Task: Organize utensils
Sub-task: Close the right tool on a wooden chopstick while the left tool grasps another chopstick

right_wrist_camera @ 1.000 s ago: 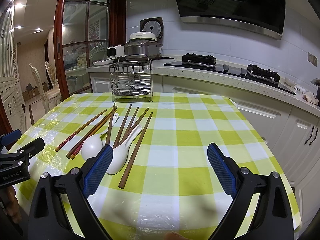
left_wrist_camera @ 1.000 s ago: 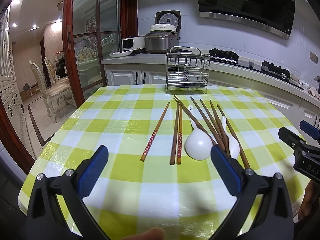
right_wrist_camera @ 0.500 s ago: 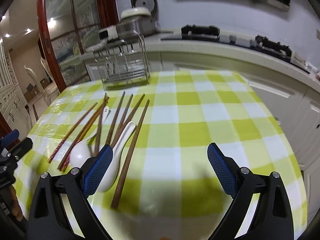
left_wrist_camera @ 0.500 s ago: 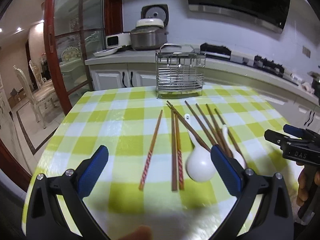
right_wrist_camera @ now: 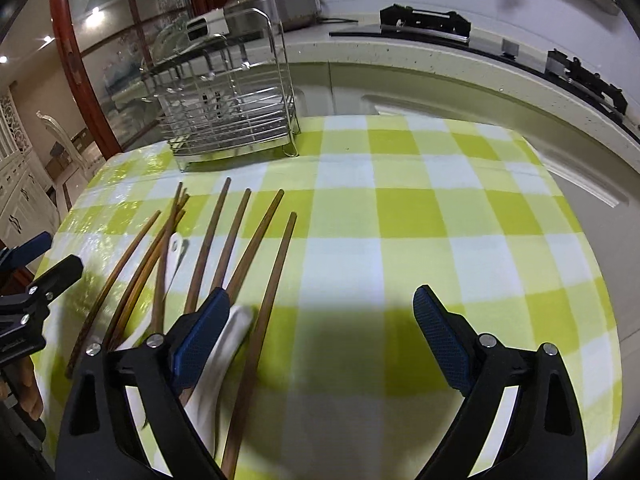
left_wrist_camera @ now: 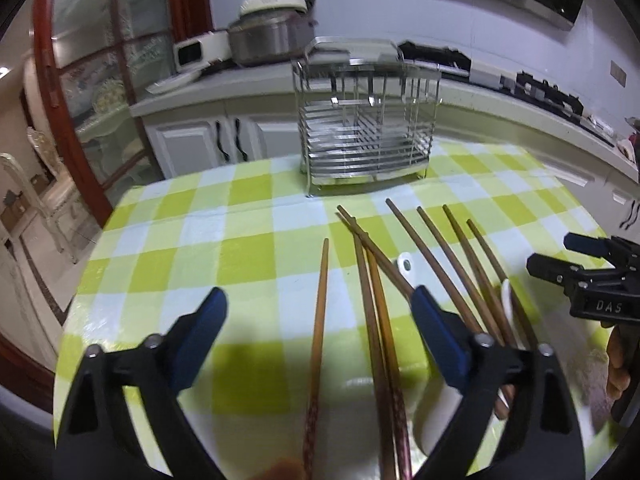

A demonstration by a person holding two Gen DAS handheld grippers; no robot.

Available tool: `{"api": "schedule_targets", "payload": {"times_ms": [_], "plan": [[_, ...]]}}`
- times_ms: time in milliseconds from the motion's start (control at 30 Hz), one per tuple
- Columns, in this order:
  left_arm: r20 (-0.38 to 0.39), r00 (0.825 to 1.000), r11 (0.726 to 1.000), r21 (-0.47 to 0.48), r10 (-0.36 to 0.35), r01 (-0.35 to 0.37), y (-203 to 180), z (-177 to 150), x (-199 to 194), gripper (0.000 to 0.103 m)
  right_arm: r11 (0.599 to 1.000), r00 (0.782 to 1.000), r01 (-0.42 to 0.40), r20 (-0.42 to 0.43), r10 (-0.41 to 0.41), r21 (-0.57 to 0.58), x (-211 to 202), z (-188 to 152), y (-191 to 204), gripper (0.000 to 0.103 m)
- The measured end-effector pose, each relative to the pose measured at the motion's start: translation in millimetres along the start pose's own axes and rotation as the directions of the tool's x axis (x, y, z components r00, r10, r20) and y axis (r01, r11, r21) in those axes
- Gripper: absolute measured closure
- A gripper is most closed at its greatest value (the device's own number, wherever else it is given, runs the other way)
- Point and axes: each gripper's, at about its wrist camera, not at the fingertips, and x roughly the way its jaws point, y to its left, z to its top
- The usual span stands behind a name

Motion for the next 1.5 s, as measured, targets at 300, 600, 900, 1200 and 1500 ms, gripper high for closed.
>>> {"api": "schedule_targets", "payload": {"times_ms": [300, 600, 900, 1200, 1500], "plan": [[-0.123, 0.992, 0.999, 0.023, -0.038, 0.041, 3.8, 24.2, 62.5, 0.059, 0.999, 0.996, -0.016, -0.087, 0.014, -0.027, 42.0, 22.7, 7.8, 0.031], [-0.180, 0.982, 0.997, 0.045, -0.058, 0.068, 1.7, 27.8, 88.4, 0.068, 0.998, 0.992, -0.027, -0.125, 0.021, -0.048, 62.6, 35.0, 12.8, 0.044], [-0.197, 0.976, 0.994, 0.048, -0.091, 0.102, -0.9, 28.8, 95.9, 0.082, 0.996, 0.993, -0.001, -0.116, -0.009, -0.093, 69.1, 42.6, 17.4, 0.068], [-0.203, 0.973, 0.994, 0.002, -0.107, 0.109, 7.4, 31.4, 91.4, 0.097, 0.993, 0.990, -0.062, -0.129, 0.049, -0.100, 66.4, 45.0, 15.7, 0.092], [-0.125, 0.988, 0.996, -0.010, -0.088, 0.088, 14.0, 44.0, 48.9, 0.097, 0.991, 0.995, -0.094, -0.037, 0.090, -0.099, 20.3, 58.6, 16.2, 0.093]]}}
